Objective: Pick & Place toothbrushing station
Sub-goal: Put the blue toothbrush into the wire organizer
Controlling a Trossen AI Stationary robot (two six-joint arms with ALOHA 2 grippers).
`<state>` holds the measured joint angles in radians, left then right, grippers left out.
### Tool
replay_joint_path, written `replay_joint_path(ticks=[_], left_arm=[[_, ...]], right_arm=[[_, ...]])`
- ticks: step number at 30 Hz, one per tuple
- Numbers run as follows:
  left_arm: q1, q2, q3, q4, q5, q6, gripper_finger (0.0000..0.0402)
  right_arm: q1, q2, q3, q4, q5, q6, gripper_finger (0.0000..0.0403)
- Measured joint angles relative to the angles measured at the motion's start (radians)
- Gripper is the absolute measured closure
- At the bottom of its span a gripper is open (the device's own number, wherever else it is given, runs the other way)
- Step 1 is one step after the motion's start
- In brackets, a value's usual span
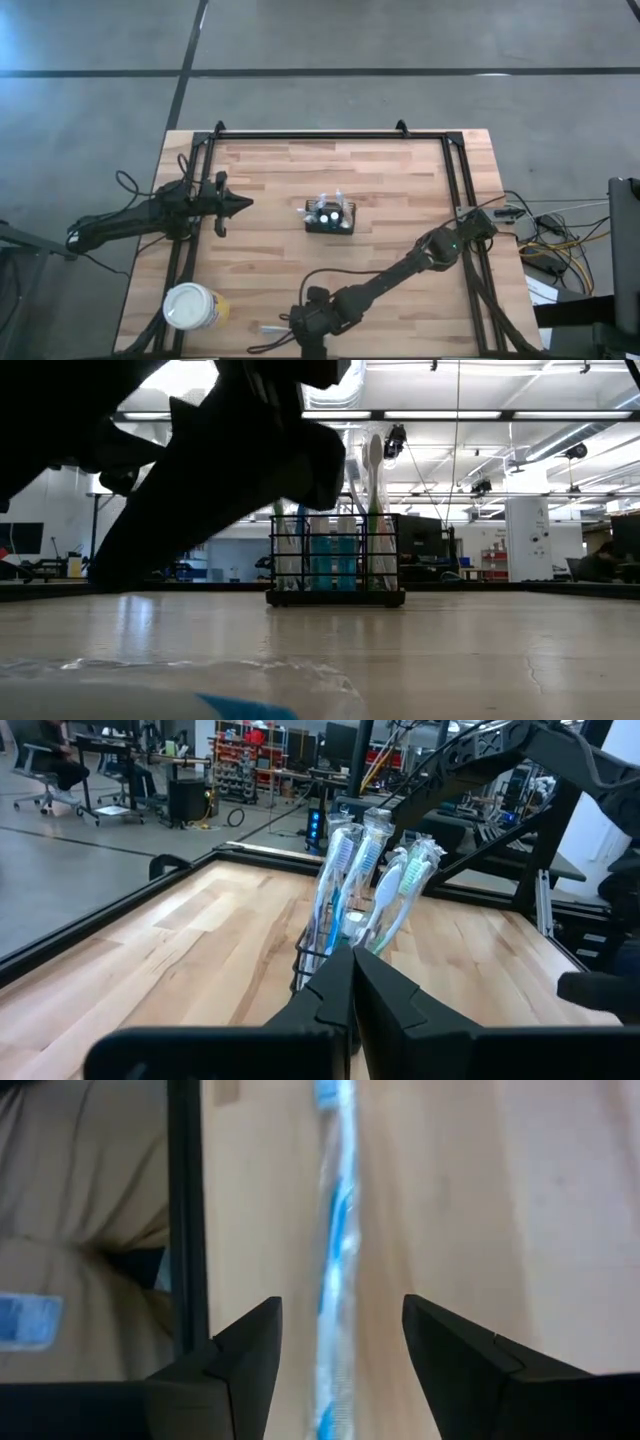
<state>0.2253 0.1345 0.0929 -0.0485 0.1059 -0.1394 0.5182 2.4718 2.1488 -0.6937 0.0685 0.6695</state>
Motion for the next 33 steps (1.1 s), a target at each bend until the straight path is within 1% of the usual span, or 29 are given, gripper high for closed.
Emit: replay_joint_path(ticks=[5, 9, 12, 17, 29, 33], left_arm=[[0.0, 0.0, 0.0, 0.0, 0.001, 0.0, 0.0388], [0.0, 0.0, 0.0, 0.0, 0.001, 0.0, 0.0388], [0.0, 0.0, 0.0, 0.001, -0.001, 0.0, 0.0388], [0.0, 0.0, 0.0, -0.002, -0.002, 0.001, 0.0388], [0.0, 0.0, 0.0, -0.005, -0.003, 0.001, 0.0388], [0.0, 0.0, 0.0, -0.005, -0.003, 0.001, 0.0388]], right_arm=[[0.004, 0.0, -0.056, 0.09, -0.069, -0.006, 0.0197], [0.006, 0.0, -0.078, 0.105, -0.042, 0.0, 0.0198], [0.006, 0.0, -0.093, 0.1, -0.042, 0.0, 0.0203], [0.008, 0.0, -0.102, 0.103, -0.042, -0.042, 0.0216], [0.007, -0.001, -0.136, 0.111, -0.044, -0.047, 0.0249], [0.0, -0.003, -0.148, 0.113, -0.035, -0.033, 0.0269]])
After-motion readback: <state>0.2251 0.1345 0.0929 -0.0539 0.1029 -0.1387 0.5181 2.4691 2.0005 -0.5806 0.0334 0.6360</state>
